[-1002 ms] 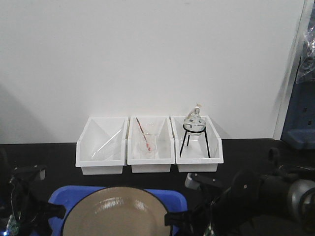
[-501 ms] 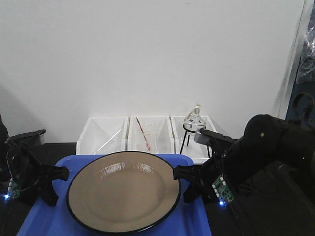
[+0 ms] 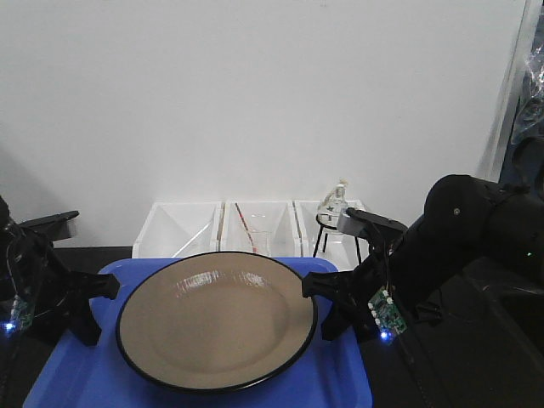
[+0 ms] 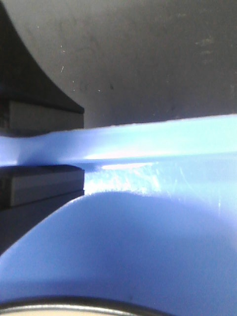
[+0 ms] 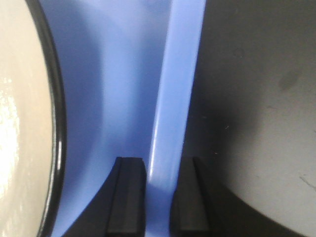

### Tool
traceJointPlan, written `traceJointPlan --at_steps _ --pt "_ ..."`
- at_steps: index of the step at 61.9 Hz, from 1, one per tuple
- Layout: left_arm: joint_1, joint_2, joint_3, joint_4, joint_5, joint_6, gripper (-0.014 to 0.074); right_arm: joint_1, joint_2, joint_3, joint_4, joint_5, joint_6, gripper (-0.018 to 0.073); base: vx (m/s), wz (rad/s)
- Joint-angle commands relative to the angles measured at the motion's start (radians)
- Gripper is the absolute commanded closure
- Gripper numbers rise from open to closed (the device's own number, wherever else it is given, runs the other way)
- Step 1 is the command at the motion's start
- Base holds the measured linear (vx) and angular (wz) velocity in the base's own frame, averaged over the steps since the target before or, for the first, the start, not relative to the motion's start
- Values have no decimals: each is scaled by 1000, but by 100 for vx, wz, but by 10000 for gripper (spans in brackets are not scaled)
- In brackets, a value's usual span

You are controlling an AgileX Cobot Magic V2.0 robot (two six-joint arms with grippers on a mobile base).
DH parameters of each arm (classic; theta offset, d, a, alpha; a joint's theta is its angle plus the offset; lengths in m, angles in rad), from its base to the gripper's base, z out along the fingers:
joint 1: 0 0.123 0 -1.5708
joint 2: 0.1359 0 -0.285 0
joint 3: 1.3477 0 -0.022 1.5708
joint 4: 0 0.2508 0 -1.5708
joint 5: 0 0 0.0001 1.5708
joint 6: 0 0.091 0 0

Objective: Place disk in tray to left cabinet
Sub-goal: 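Grip the blue tray rims with both grippers and lift it, then hold the tray with both grippers while the base drives to the cabinet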

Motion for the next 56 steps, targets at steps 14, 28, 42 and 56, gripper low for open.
traceJointPlan --at_steps 14,28,42,56 --pt "4 -61 -37 -4 1 -3 596 -7 -61 -38 -3 -37 -9 563 0 0" --pt "4 -61 -37 -3 1 -3 596 -7 -61 -38 -2 -37 -9 563 0 0" --pt "4 -61 -37 -3 1 -3 596 -7 -61 -38 -2 -37 -9 563 0 0" --pt "4 -61 -37 -3 1 -3 596 -7 -61 -38 -2 -37 -9 563 0 1"
